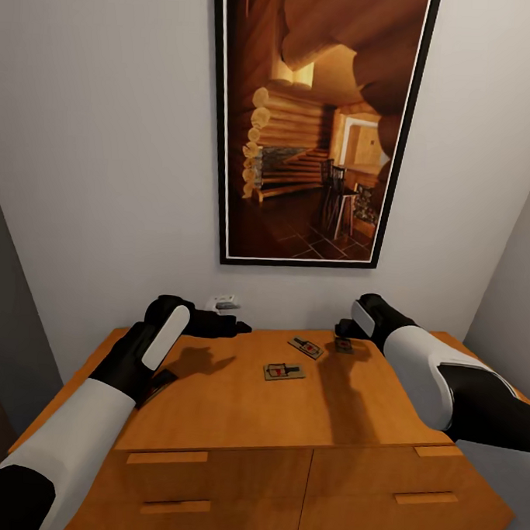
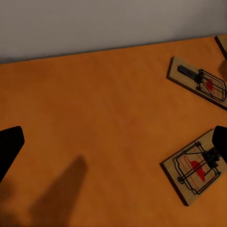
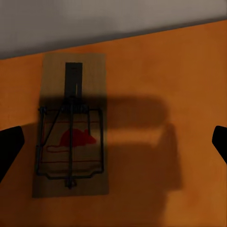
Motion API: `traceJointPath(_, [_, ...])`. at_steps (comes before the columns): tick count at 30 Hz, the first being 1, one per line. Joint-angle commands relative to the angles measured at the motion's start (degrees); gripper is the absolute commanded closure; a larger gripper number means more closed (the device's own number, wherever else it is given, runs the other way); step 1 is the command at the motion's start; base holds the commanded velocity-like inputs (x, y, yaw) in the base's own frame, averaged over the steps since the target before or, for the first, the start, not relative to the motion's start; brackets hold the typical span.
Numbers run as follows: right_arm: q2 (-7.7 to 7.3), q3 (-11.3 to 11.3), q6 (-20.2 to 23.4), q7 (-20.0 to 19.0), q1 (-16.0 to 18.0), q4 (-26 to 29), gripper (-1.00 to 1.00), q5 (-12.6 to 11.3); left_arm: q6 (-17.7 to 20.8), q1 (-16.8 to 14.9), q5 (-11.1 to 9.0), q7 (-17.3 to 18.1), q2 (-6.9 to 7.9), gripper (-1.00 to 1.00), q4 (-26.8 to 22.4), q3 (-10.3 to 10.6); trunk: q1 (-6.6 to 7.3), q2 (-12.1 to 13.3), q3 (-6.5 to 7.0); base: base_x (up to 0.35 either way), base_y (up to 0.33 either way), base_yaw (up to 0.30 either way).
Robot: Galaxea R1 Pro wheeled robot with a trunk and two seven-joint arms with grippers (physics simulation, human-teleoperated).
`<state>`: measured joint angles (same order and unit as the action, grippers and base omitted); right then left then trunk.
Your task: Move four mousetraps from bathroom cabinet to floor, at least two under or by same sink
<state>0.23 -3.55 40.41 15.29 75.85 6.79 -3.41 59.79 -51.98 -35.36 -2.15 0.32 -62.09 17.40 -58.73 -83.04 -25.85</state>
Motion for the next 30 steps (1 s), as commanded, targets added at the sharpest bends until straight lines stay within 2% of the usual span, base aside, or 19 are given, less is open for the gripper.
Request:
traceJointPath(1, [0.03,-0.35,0.12,0.5,0.03,0.08,-1.0,-0.37,0.16,-0.05,-0.23,-0.23,0.03,-1.0,-0.05,0.09,0.0,-0.04,-0.07,0.0,0.0,0.0])
traceJointPath(16, [0.63,-0.49,0.18,-0.43,-0.02,-0.03,-1.0,-0.61,0.15,-0.05,-0.23,-0.23,0.07,-1.0,-0.05,0.09,0.0,-0.04,-0.07,0.0,0.0,0.0])
traceJointPath(30, [0.14,-0.5,0.0,-2.75,-0.17,-0.95,-1.0,-1.51,0.15,-0.04,-0.23,-0.25,0.06,-1.0,-0.05,0.09,0.0,-0.04,-0.07,0.0,0.0,0.0])
